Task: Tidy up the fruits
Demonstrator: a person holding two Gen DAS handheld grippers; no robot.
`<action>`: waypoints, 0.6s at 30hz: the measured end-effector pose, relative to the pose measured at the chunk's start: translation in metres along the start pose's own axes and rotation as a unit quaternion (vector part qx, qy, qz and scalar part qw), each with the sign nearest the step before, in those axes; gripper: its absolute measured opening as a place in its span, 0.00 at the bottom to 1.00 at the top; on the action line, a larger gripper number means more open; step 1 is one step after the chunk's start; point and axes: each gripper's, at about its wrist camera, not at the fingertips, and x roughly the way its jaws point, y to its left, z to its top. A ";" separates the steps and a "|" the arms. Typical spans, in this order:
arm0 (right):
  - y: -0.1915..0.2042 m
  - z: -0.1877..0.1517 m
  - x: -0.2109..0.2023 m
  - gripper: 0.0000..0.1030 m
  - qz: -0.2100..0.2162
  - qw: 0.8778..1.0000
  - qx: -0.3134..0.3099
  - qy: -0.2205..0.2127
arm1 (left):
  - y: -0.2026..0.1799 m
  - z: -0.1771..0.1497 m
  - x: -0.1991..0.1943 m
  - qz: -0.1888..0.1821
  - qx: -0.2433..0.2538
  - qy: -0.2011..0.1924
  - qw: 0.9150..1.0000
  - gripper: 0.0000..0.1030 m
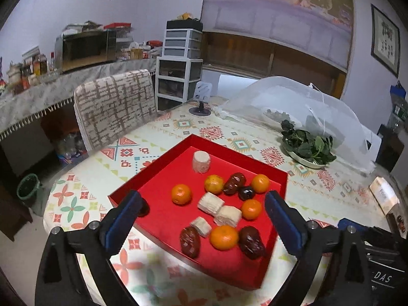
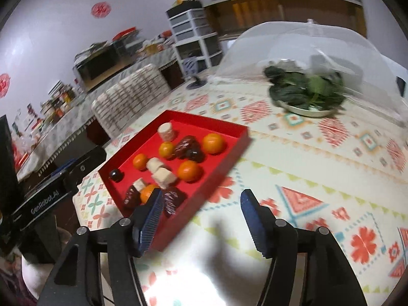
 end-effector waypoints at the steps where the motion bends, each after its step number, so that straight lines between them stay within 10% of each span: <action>1: -0.003 -0.002 -0.003 0.67 -0.004 1.000 0.002 -0.003 | -0.006 -0.002 -0.003 0.005 0.008 -0.003 1.000 0.94; 18: -0.051 -0.041 -0.047 0.75 -0.062 0.997 0.014 -0.036 | -0.093 -0.032 -0.018 0.008 0.089 0.003 0.996 0.94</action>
